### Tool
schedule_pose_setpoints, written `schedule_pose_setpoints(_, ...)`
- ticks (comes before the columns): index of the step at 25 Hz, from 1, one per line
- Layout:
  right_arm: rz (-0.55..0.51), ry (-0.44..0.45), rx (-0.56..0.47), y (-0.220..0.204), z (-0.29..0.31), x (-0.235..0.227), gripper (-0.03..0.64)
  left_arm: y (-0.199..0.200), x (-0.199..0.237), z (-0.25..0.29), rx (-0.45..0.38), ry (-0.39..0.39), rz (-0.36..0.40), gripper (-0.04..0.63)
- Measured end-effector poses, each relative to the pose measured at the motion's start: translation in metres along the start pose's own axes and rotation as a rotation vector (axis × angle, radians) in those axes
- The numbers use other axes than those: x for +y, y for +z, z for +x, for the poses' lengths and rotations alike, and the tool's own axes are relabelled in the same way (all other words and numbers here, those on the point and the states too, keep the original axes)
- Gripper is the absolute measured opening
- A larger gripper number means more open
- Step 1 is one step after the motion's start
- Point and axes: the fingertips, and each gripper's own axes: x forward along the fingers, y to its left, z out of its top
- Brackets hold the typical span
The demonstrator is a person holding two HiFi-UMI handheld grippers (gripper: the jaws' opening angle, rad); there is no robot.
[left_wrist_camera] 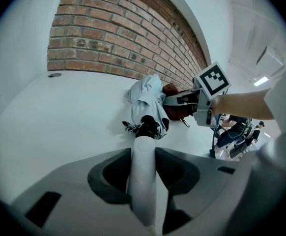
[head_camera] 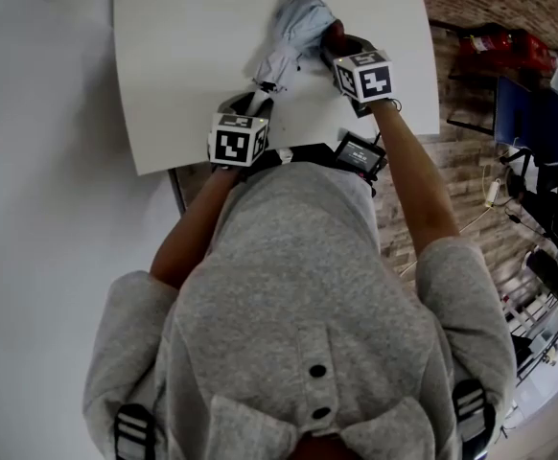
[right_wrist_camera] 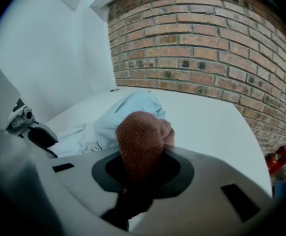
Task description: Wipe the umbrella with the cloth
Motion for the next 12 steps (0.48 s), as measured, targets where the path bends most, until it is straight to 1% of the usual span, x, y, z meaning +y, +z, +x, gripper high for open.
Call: schedule_pose_setpoints(12, -0.008, 0.020, 0.000, -0.001, -0.006, 0.016, 0.098, 0.001, -0.001, -0.004, 0.005, 0.002, 0.004, 0.156)
